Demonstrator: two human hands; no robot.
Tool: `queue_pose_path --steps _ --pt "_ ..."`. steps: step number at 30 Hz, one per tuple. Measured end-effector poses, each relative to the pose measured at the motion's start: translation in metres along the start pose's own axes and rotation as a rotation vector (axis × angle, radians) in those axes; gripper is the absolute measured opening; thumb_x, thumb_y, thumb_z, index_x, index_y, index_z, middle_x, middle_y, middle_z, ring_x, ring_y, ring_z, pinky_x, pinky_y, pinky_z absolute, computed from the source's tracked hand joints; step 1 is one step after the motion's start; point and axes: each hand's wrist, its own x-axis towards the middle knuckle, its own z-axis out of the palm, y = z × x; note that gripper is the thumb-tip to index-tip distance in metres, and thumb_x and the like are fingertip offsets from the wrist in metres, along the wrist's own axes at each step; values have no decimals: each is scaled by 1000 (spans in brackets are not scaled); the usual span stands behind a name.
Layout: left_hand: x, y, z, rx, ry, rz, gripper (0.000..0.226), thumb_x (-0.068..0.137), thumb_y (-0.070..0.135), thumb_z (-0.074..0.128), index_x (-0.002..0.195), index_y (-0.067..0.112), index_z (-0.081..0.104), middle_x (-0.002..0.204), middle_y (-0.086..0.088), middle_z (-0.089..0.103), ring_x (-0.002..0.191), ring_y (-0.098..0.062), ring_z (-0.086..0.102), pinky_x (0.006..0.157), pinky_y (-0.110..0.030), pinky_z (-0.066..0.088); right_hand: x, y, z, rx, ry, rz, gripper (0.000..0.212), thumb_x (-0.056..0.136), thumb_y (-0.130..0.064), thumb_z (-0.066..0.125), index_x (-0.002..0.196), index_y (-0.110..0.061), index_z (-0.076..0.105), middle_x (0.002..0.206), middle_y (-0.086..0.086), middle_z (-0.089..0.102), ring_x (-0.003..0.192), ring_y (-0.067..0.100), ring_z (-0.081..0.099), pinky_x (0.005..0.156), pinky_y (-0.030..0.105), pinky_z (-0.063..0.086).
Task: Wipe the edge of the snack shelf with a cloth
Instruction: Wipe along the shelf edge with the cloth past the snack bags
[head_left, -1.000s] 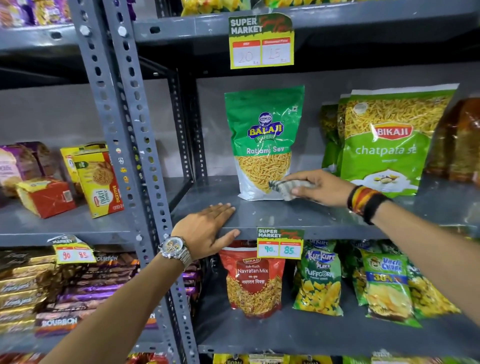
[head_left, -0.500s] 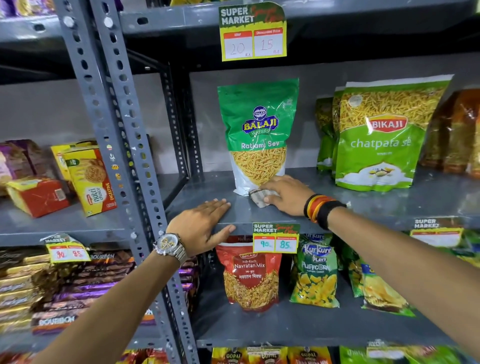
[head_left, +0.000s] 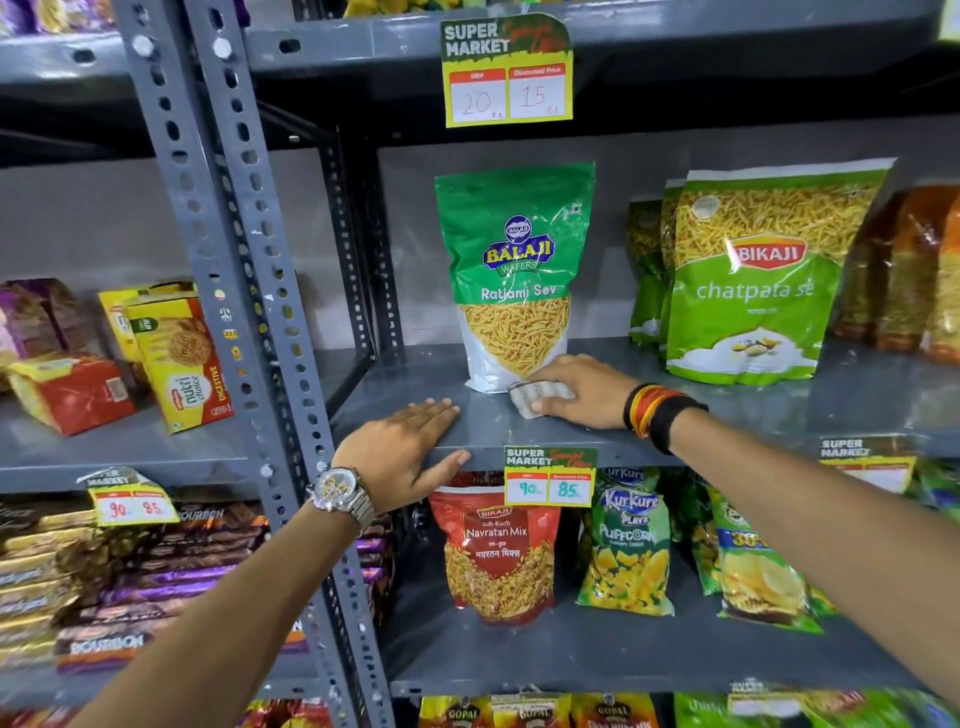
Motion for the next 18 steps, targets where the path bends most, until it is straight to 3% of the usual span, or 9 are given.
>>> queue_pose_path --steps 3,6,10,12,14,18 --pt "-1 0 1 -3 0 7 82 97 72 17 152 17 42 154 -3 48 140 -20 47 111 -39 44 -9 -2 -11 116 -135 -84 43 89 -43 64 130 -28 60 126 -2 58 118 15 54 107 31 39" --pt "-2 -1 3 -2 13 -2 82 96 73 16 151 18 43 153 -2 49 139 -19 48 110 -39 46 -22 1 -31 275 -194 -112 32 89 -35 67 120 -26 67 110 -12 68 97 1 63 88 13 46" --pt "0 -1 3 0 -4 3 83 96 73 15 151 18 43 152 -3 50 138 -21 49 110 -39 44 -23 23 -19 195 19 -22 30 91 -32 65 117 -19 68 113 3 69 107 22 64 96 39 49" --pt "0 -1 3 3 -7 6 84 96 74 13 150 17 44 152 -4 50 138 -21 50 110 -39 44 -28 24 -2 190 101 -13 32 90 -36 66 119 -23 66 115 4 65 108 24 62 98 43 46" --pt "-1 -1 2 4 -9 -1 86 95 74 11 151 18 43 153 -4 49 138 -21 49 111 -39 44 -38 15 5 196 86 -82 34 88 -40 66 120 -28 66 112 -1 63 106 19 61 97 41 46" --pt "-2 0 0 -14 -19 -9 85 95 75 12 152 19 42 154 -3 48 140 -21 47 113 -40 43 -69 5 -15 320 -82 -208 32 88 -36 67 118 -24 68 104 -2 63 96 4 61 86 18 46"
